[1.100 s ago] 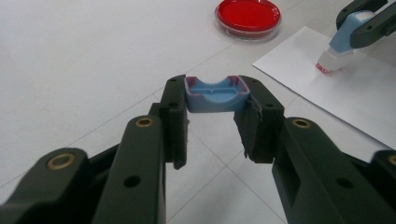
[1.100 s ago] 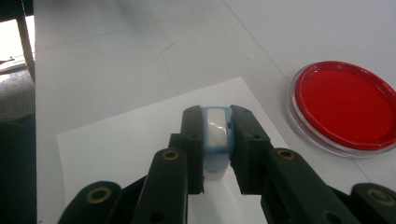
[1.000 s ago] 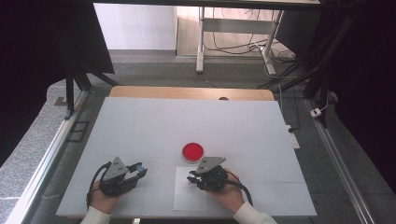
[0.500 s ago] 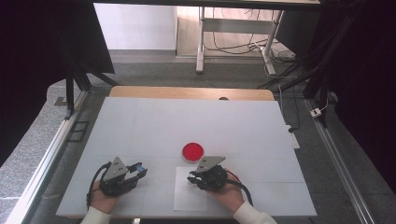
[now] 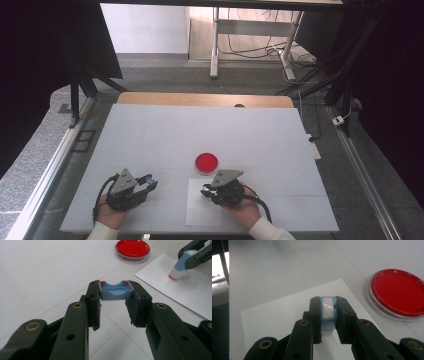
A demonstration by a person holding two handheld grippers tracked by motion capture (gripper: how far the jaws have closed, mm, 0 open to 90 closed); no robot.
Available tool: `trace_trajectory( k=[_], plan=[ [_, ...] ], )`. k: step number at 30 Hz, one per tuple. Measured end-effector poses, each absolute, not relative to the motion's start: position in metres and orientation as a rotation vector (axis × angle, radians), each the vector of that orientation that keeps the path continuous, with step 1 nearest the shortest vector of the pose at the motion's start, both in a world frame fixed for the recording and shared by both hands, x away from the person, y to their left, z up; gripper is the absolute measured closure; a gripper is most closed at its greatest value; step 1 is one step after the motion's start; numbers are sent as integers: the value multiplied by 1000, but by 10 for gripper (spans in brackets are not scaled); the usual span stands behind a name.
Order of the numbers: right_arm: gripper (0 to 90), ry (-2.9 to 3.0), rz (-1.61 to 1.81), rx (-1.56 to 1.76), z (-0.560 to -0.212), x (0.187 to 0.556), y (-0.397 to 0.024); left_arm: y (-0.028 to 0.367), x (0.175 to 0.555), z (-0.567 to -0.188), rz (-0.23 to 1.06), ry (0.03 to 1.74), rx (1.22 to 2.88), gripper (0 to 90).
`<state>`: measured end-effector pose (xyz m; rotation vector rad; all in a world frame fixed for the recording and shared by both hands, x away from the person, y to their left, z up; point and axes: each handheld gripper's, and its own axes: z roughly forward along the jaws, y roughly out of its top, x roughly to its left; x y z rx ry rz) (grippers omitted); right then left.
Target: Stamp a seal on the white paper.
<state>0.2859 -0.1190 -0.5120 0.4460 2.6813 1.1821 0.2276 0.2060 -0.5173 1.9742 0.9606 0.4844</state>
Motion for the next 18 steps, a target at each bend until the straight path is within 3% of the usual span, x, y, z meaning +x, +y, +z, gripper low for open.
trace_trajectory(
  k=[18],
  plan=[
    [759,2693,1131,454,-510,286,-115,204,227,-517,488,962,1977,647]
  ],
)
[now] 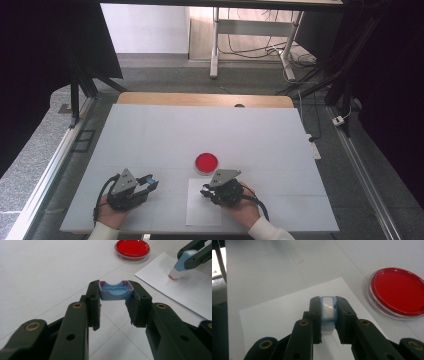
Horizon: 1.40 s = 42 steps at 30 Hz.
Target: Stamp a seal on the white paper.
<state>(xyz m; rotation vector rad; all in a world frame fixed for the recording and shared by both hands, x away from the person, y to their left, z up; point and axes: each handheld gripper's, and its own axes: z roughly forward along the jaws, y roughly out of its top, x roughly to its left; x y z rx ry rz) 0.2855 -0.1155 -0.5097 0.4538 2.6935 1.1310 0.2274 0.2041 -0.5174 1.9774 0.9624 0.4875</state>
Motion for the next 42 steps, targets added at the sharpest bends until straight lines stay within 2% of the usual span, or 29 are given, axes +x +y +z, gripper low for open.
trace_trajectory(
  k=[14,42],
  plan=[
    [759,2680,1235,489,-515,288,-123,206,227,-517,487,965,1971,647],
    [754,2656,1227,445,-514,286,-121,207,228,-518,488,971,1972,647]
  ],
)
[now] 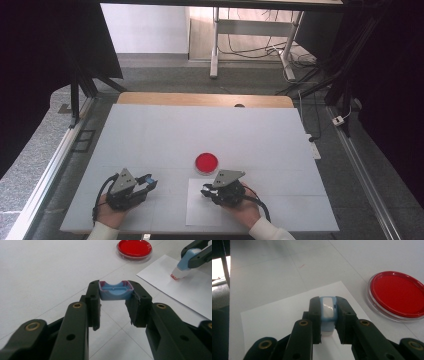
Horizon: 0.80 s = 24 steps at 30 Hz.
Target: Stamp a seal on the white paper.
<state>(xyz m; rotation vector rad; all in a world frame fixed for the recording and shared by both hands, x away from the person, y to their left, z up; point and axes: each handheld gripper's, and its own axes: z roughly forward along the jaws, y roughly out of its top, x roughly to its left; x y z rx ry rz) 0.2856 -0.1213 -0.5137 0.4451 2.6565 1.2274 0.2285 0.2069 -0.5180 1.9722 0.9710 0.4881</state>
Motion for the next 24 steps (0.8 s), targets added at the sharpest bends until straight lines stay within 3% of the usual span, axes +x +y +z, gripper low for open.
trace_trajectory(
  k=[24],
  plan=[
    [751,2570,1355,483,-494,285,-132,207,229,-518,490,967,1974,647]
  ],
)
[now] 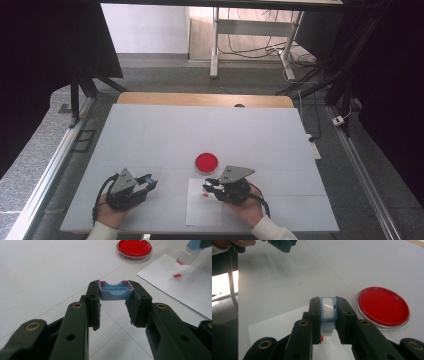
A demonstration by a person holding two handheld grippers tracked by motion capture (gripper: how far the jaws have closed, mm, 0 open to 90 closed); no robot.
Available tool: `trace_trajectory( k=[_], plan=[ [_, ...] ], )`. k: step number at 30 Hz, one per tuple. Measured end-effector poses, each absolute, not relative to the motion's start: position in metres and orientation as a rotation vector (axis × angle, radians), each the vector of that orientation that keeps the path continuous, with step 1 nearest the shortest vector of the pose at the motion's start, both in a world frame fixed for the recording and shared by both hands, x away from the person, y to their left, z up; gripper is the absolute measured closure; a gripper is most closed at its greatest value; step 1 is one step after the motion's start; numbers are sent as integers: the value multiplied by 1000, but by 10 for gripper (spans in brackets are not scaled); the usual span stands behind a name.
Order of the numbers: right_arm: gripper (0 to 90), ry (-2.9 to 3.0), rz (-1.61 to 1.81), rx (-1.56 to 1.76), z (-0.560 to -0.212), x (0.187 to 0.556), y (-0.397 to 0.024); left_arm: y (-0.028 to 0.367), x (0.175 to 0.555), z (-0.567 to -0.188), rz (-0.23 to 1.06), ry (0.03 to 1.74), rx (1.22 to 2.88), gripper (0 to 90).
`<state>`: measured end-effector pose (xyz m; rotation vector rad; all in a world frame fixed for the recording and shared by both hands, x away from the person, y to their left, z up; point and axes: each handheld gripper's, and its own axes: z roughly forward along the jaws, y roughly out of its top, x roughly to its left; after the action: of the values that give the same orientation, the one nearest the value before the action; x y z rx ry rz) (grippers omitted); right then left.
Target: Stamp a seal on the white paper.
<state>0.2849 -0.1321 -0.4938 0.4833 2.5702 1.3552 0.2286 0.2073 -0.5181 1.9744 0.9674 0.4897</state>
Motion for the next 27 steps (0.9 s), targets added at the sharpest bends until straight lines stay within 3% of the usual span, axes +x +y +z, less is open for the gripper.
trace_trajectory(
  k=[27],
  plan=[
    [751,2409,1550,656,-473,294,-159,205,229,-519,490,960,1984,647]
  ],
)
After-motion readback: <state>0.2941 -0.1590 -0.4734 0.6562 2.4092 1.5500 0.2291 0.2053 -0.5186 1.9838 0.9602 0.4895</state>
